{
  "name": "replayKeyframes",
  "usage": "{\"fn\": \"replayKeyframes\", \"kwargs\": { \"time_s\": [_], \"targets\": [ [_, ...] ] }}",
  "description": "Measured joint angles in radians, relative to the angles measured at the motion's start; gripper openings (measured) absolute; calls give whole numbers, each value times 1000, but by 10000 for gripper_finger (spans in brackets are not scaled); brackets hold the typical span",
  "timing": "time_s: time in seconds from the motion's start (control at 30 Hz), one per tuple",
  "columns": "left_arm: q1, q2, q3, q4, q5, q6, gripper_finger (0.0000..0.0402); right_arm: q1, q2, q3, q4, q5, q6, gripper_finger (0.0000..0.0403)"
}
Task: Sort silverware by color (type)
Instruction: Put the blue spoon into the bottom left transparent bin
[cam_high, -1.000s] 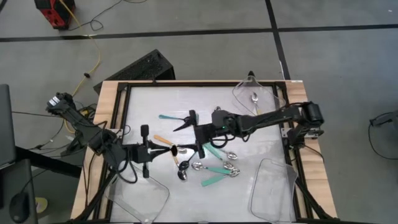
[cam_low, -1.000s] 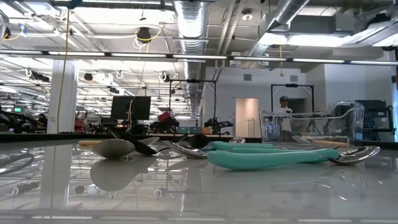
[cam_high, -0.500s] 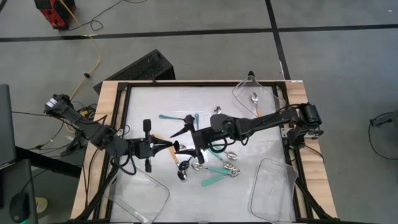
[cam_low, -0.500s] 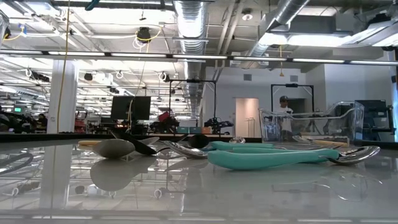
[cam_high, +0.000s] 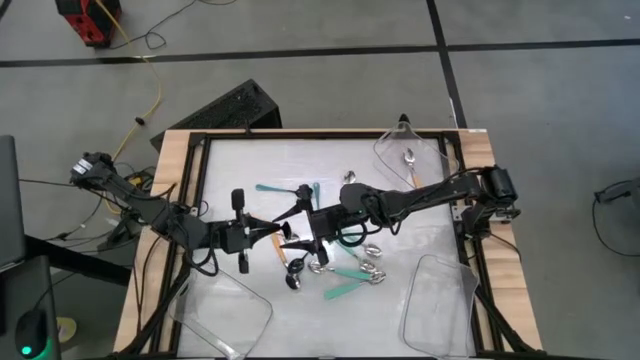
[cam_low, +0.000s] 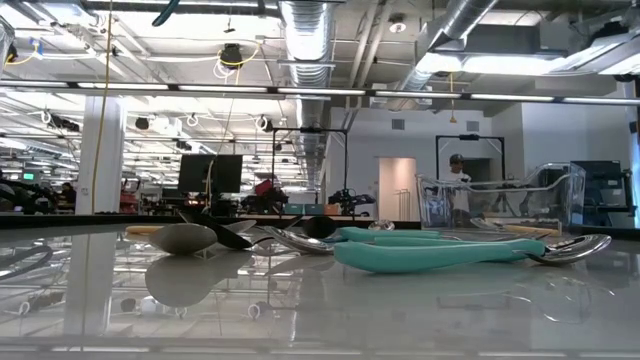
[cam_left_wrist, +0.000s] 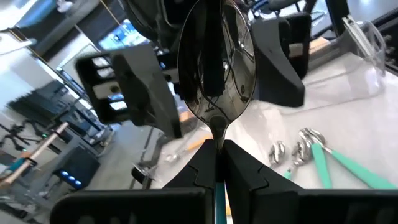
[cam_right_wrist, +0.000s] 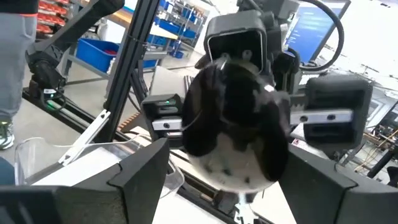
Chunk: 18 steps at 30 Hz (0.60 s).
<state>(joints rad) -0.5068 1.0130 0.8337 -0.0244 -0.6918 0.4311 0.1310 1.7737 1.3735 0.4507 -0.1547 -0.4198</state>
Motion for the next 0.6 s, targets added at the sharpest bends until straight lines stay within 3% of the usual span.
{"fn": "replayKeyframes", "kwargs": {
  "time_s": [0.47, 0.6],
  "targets": [
    [0, 0, 0, 16, 9, 10, 0, 8, 0, 0, 20, 26, 3, 266],
    [0, 0, 0, 16, 7, 10, 0, 7, 0, 0, 32, 26, 3, 235]
  ]
}}
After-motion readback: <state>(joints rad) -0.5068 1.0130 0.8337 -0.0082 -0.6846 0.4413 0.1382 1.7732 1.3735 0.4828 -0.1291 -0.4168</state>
